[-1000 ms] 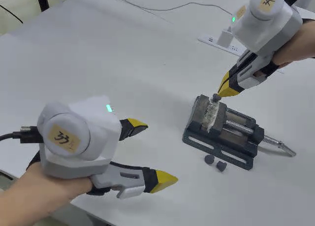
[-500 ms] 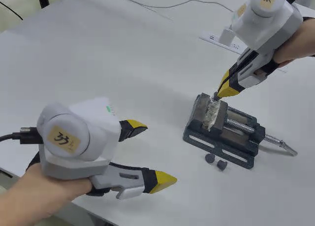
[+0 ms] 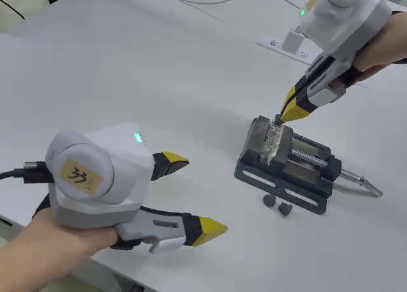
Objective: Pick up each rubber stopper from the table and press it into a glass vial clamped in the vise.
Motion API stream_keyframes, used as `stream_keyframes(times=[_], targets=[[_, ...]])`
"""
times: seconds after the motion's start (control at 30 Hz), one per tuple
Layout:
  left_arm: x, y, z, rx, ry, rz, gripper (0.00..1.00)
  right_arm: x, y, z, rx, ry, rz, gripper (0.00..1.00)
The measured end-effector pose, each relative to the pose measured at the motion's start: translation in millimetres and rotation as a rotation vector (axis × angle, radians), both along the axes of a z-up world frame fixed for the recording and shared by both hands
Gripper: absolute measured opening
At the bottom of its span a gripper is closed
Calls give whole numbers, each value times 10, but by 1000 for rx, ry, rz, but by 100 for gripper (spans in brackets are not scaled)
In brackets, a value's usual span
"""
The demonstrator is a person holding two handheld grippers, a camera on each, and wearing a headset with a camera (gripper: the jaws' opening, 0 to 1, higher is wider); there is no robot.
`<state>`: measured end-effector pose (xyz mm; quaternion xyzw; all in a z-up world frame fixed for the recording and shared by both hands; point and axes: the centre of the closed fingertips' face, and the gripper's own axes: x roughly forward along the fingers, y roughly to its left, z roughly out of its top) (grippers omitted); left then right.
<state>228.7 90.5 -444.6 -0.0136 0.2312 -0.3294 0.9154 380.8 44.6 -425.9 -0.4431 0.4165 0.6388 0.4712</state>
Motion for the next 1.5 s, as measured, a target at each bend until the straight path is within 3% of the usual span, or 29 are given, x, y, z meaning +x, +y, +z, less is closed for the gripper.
stream_keyframes(times=[0.2,0.57,0.8,0.83,0.87,0.97,1.2,1.4,1.5], targets=[[17,-18,5,-2,-2,-3,65,22,30,-18,14,-8,-9,0],[8,-21,-24,-10,6,3,65,-29,25,-26,-18,-23,1,0],[59,-40,-35,-20,9,7,64,-67,29,-33,-35,-81,64,0],[66,-44,-35,-20,9,6,64,-69,32,-38,-40,-81,41,0],[77,-49,-34,-20,8,5,64,-68,23,-38,-50,-98,80,0],[101,-56,-32,-24,7,4,64,-82,32,-47,-64,-118,97,0],[134,-46,-42,-28,7,8,64,-55,10,-58,-37,-106,62,0],[134,-26,-73,-31,15,15,64,-77,28,-73,-84,-140,76,0],[130,-26,-82,-28,16,14,64,-74,18,-72,-88,-135,59,0]])
